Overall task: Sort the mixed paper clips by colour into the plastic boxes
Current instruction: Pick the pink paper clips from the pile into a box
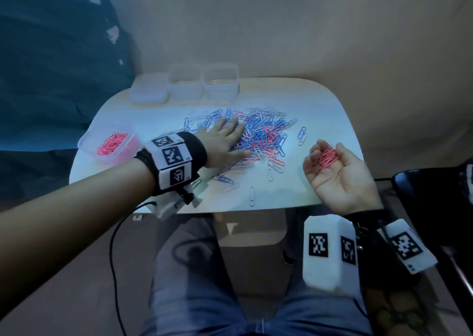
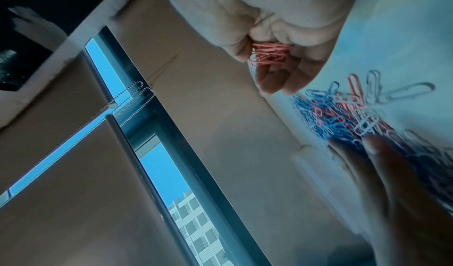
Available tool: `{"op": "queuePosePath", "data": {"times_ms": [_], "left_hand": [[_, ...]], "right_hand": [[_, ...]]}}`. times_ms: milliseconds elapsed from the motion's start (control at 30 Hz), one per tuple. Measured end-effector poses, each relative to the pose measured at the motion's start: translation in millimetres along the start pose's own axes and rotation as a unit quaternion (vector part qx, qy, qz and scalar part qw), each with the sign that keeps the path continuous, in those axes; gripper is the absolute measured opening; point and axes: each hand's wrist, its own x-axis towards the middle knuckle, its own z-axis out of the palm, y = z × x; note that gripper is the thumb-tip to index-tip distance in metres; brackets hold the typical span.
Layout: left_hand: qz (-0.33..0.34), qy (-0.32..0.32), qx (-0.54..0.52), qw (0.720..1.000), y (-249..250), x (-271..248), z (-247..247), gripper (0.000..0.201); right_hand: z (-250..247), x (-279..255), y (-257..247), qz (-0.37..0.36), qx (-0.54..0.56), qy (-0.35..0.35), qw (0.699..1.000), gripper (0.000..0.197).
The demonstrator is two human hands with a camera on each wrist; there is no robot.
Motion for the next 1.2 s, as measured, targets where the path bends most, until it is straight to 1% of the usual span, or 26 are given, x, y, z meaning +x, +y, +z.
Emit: {"op": "queuePosePath", "data": {"times_ms": [133,233,300,333,400,467,533,667,733,767,833,900,967,1033,1133,1200], "left_hand": [[-0.03,0.007,0.002,1.0,-18.9,-6.5,8.6,0.082],[-0.049,0.028,0.027,0.998,-21.6,-6.9,5.5,0.089],[-0.018,0.042,0.026,0.999,-11.5,-5.9,0.6,0.088],[0.005,0.037,0.018,0.999,-2.9,-5.1,-1.0,0.086],[0.04,0.014,0.0,0.999,15.3,-2.3,-0.1,0.082],[0.047,-0.004,-0.001,0.999,25.6,1.5,4.0,0.081],[0.035,-0.001,0.005,0.999,23.2,3.2,6.1,0.082],[-0.014,0.009,-0.001,1.0,3.6,-0.8,2.9,0.088],[-0.028,0.029,-0.009,0.999,-0.6,-0.9,-1.5,0.088],[-0.029,0.054,-0.015,0.998,-0.1,0.5,-4.4,0.084],[-0.024,0.127,-0.032,0.991,4.0,7.4,-11.4,0.07],[-0.011,0.181,-0.077,0.98,9.7,16.1,-18.1,0.058],[0.001,0.192,-0.109,0.975,16.7,24.1,-21.9,0.052],[0.004,0.185,-0.118,0.976,25.2,30.5,-22.5,0.047],[-0.01,0.176,-0.131,0.976,37.0,40.2,-21.8,0.04],[-0.02,0.181,-0.144,0.973,41.5,44.6,-23.9,0.035]], "right_hand": [[2.1,2.3,3.2,0.0,-0.015,-0.011,1.0,0.037],[5.0,3.9,4.2,-0.008,-0.025,-0.015,1.0,0.037],[5.5,4.6,4.6,-0.012,-0.034,-0.017,0.999,0.038],[5.9,5.1,4.9,-0.013,-0.039,-0.018,0.999,0.038],[6.8,5.6,5.7,-0.011,-0.047,-0.018,0.999,0.038],[7.3,6.0,5.7,-0.01,-0.053,-0.019,0.998,0.038],[6.8,6.2,4.2,-0.01,-0.056,-0.019,0.998,0.038],[3.2,6.8,1.5,-0.012,-0.052,-0.014,0.998,0.038],[2.2,7.3,2.3,-0.01,-0.049,-0.011,0.999,0.038],[1.9,7.5,2.8,-0.009,-0.048,-0.01,0.999,0.038],[1.4,7.9,3.1,-0.008,-0.048,-0.009,0.999,0.038],[0.8,7.8,2.3,-0.008,-0.049,-0.01,0.999,0.039],[-0.4,7.8,1.0,-0.009,-0.049,-0.01,0.999,0.039],[-2.0,8.3,-0.4,-0.012,-0.051,-0.006,0.999,0.039],[-4.3,9.3,-1.1,-0.015,-0.054,0.0,0.998,0.038],[-5.5,9.6,-0.7,-0.015,-0.054,0.0,0.998,0.038]]}}
